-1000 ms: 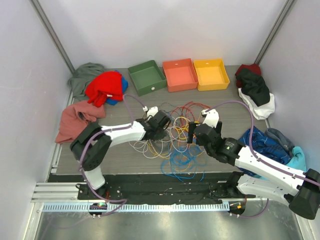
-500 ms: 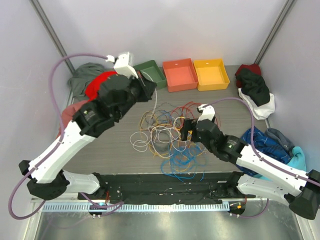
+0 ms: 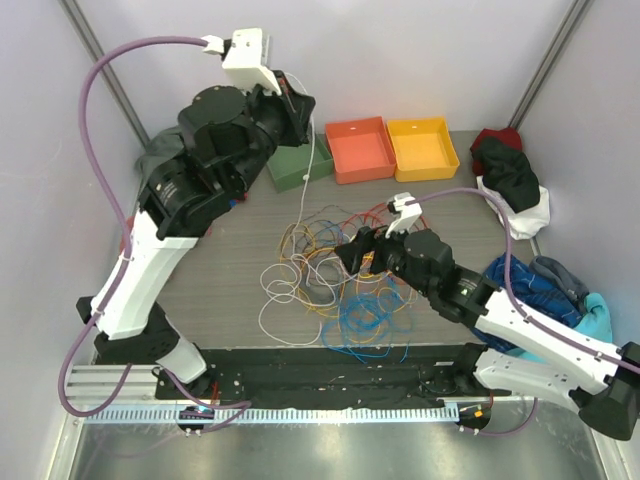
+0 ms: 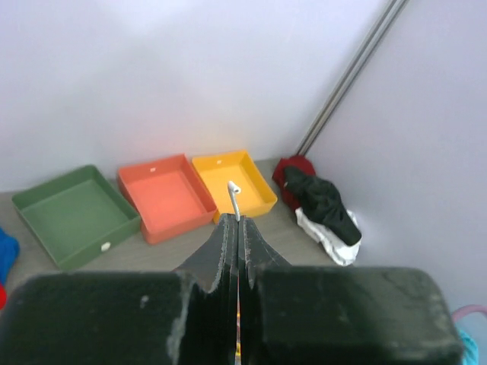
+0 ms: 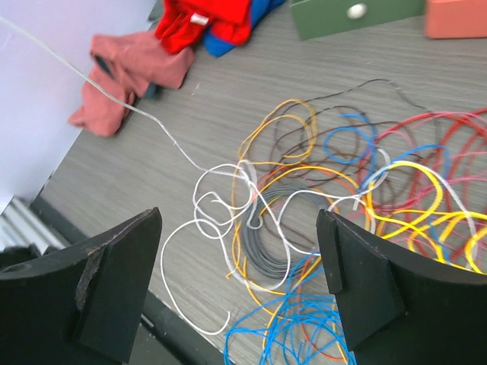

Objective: Untangle the cables

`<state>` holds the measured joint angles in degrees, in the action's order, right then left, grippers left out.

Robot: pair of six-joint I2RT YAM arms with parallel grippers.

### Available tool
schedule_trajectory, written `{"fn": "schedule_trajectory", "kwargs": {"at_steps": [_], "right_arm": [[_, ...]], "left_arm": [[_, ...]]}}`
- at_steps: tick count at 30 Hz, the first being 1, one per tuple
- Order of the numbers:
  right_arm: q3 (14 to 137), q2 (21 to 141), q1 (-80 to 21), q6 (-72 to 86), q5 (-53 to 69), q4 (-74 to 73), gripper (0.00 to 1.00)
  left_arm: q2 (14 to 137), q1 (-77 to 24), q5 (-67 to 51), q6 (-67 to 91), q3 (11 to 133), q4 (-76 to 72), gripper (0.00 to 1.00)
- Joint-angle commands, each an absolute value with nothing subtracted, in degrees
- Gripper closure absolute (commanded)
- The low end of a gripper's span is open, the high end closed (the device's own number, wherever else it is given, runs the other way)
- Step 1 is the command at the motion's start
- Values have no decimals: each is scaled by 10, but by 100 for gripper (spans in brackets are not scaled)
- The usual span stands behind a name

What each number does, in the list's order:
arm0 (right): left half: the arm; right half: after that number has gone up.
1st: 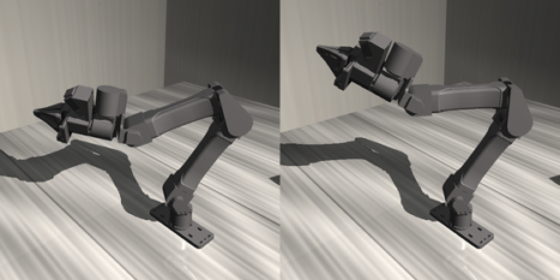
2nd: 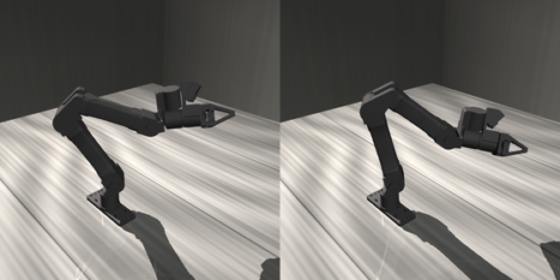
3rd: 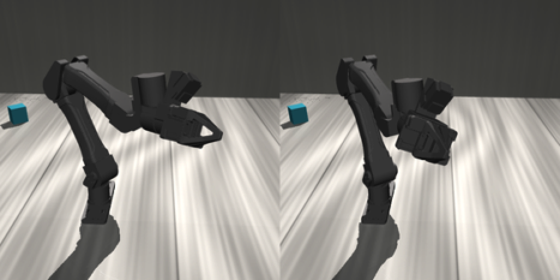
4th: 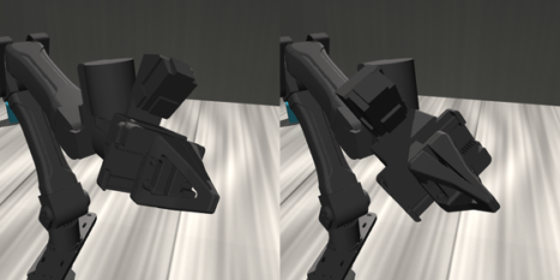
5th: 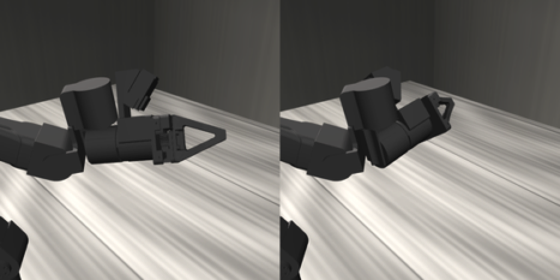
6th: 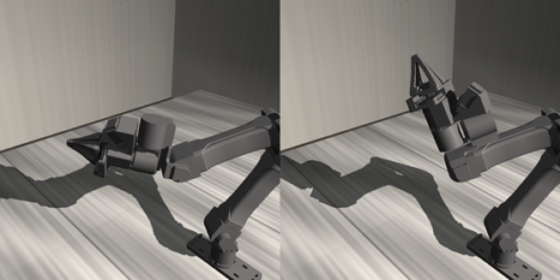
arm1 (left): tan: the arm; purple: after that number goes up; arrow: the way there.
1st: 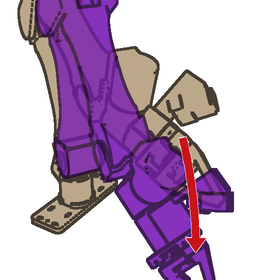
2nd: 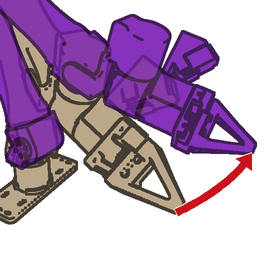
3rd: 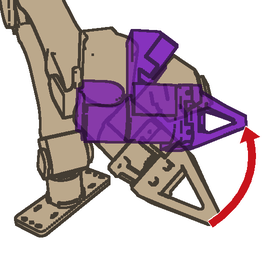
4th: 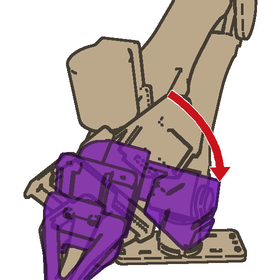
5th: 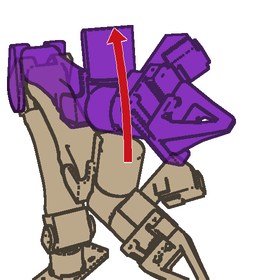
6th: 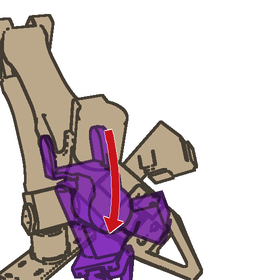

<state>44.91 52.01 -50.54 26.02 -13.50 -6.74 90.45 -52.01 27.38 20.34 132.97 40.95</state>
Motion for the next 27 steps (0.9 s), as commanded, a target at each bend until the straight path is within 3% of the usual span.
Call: {"fn": "schedule_trajectory", "kwargs": {"at_steps": [1, 15, 27], "right_arm": [[470, 554, -517, 236, -63, -4, 9], [428, 730, -541, 219, -75, 159, 9], [521, 973, -541, 216, -151, 276, 11]], "left_arm": [[896, -519, 272, 166, 1372, 364, 100], [885, -519, 246, 187, 1322, 358, 100], [875, -519, 228, 198, 1314, 358, 100]]}}
